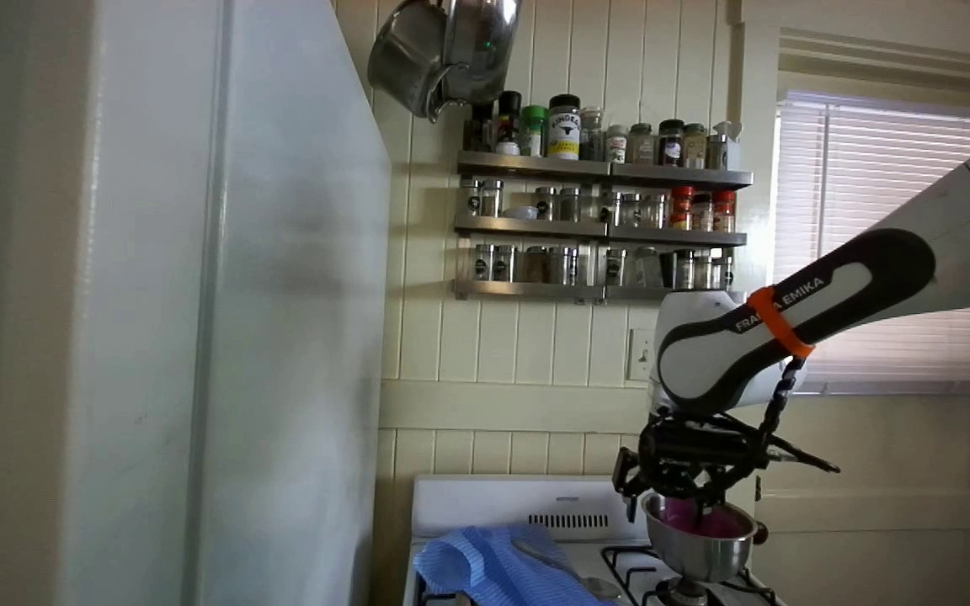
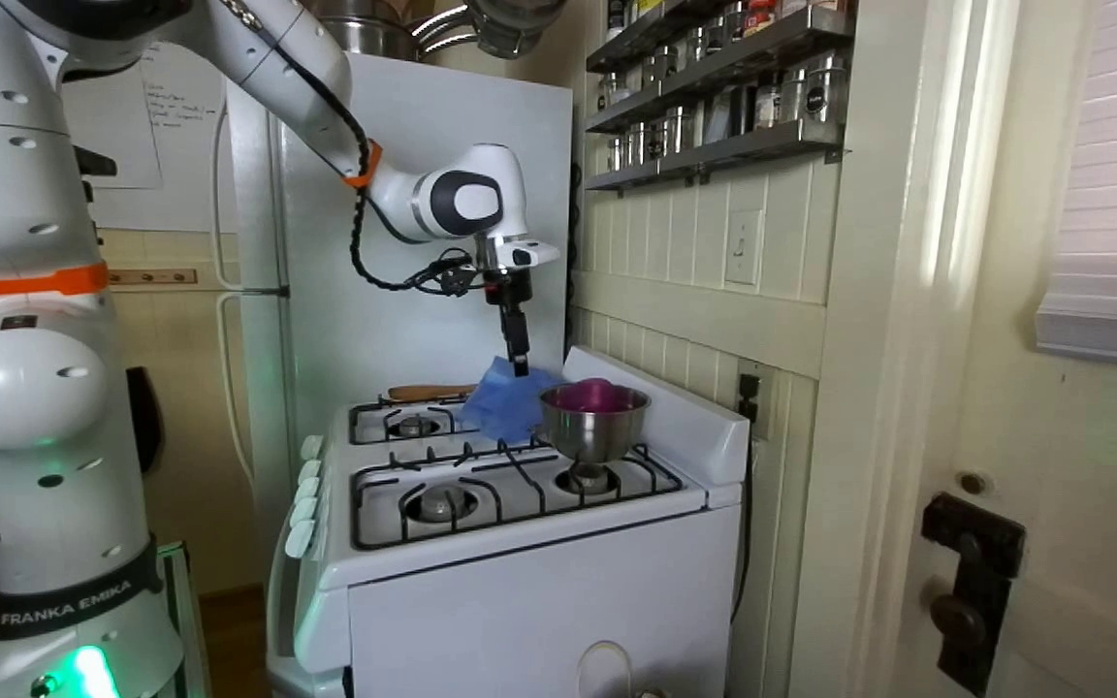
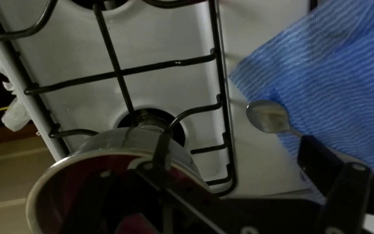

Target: Pick up the pink bowl and spoon, then put them inside the silver bowl

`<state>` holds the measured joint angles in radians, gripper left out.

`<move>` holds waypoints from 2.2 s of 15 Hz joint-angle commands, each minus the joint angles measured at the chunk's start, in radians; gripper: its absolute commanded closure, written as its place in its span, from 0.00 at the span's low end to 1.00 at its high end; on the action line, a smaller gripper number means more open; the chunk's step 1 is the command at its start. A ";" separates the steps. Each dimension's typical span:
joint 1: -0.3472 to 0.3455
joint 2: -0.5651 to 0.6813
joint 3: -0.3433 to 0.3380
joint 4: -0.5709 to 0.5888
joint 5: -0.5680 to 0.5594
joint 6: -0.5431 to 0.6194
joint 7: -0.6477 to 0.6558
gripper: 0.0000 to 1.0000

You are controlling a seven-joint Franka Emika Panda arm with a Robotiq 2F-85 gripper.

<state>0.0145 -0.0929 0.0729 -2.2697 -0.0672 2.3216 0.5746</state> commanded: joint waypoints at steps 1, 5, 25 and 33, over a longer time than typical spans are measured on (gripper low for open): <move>0.014 0.036 0.009 0.041 -0.049 -0.046 -0.135 0.00; 0.027 0.071 0.013 0.068 -0.112 -0.046 -0.282 0.00; 0.083 0.410 0.021 0.419 -0.133 -0.134 -0.723 0.00; 0.078 0.489 0.031 0.475 -0.116 -0.129 -0.788 0.09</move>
<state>0.0970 0.3541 0.0990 -1.8277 -0.2045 2.1824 -0.1779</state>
